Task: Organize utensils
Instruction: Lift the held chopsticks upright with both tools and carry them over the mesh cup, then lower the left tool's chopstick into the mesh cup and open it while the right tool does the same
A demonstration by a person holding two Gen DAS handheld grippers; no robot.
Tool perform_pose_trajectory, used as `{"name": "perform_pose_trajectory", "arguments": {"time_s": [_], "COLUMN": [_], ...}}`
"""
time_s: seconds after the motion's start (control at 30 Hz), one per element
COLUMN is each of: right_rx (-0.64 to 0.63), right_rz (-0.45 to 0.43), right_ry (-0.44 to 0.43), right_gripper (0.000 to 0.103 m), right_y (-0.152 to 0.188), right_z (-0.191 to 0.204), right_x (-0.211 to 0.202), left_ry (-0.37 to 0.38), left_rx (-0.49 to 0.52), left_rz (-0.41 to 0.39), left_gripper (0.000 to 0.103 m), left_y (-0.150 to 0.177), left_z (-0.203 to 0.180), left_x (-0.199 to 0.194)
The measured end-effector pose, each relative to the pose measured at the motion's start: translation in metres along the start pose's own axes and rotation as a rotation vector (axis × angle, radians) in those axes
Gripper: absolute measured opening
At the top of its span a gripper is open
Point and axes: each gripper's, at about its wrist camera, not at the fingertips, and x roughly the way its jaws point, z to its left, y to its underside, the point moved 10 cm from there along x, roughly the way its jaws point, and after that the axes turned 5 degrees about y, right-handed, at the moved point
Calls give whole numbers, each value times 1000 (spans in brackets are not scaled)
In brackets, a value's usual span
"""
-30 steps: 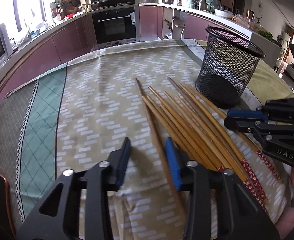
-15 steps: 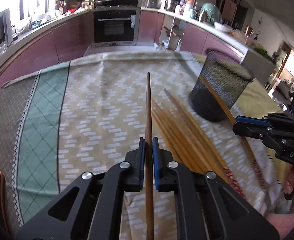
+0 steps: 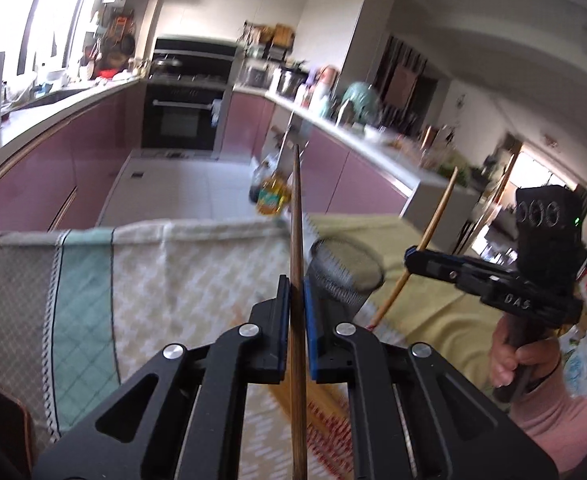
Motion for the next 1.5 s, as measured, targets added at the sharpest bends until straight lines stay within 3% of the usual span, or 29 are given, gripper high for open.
{"name": "perform_pose_trajectory", "arguments": {"time_s": [0.37,0.67,0.97,1.2,1.3,1.37,1.5], "right_rx": [-30,-10,30,58,70,82,112], "right_rz": [-122,-136,8,118,135,125,82], "right_ry": [36,77,90,95,102,122,139], "right_gripper": [6,6,6,6,13,35,35], "right_y": [-70,-84,-51,-24,-22,-24,-31], "right_z": [-23,-52,-72,-81,-81,-89,-97], "right_x": [-23,-10,33,62,66,67,57], "left_ry": [50,35,-17,-64,-50,-30,-2], "left_rx": [38,39,45,69,48,49,54], "left_rz": [-146,-204,-136,-83,-76,-81,-93], "left_gripper": [8,8,8,8,8,8,8], "left_y": [-70,-105,-80,-53,-47,-42,-39], "left_z": [-40,-60,-52,-31,-24,-25,-28], "left_x": [42,104,164,172,170,163,151]}}
